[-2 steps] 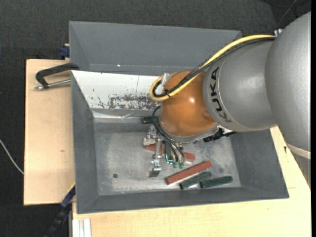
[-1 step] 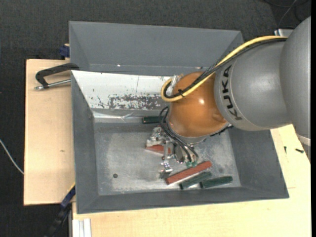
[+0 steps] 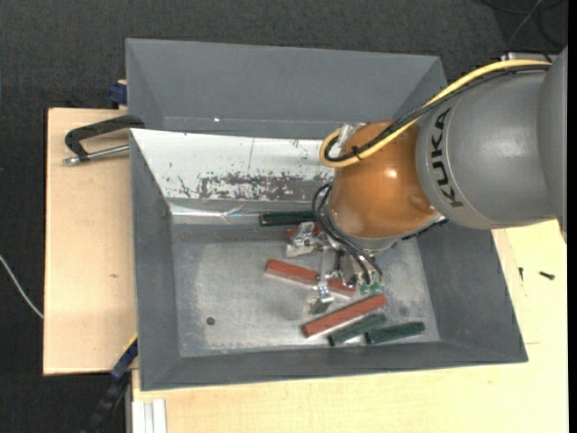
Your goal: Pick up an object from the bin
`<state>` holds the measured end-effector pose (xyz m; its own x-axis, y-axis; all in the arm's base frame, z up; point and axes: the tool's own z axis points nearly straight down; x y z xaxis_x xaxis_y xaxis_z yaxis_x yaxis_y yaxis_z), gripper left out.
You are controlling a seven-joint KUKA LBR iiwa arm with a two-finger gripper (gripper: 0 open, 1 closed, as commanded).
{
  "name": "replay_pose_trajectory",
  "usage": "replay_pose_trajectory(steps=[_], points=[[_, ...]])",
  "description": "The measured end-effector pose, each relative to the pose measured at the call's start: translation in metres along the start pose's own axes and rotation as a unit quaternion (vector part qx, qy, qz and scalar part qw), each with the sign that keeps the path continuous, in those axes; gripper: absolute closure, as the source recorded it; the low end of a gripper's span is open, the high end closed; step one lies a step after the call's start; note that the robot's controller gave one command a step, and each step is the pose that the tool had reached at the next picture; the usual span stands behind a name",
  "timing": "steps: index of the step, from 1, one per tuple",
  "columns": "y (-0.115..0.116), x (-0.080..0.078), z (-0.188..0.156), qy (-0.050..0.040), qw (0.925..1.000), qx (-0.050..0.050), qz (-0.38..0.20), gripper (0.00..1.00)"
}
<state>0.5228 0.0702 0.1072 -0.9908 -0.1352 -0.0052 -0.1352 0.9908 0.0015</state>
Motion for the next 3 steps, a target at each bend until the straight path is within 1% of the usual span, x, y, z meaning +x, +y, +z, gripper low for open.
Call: replay_pose_trajectory(steps=[1,2,3], points=[[-0.022,-0.026,0.025,0.0001,0.9974,0.0,0.072,1.0],[-0.022,-0.026,0.025,0.0001,0.9974,0.0,0.072,1.0],[-0.013,-0.028,-0.112,-0.0004,0.9984,0.0,0.057,1.0]])
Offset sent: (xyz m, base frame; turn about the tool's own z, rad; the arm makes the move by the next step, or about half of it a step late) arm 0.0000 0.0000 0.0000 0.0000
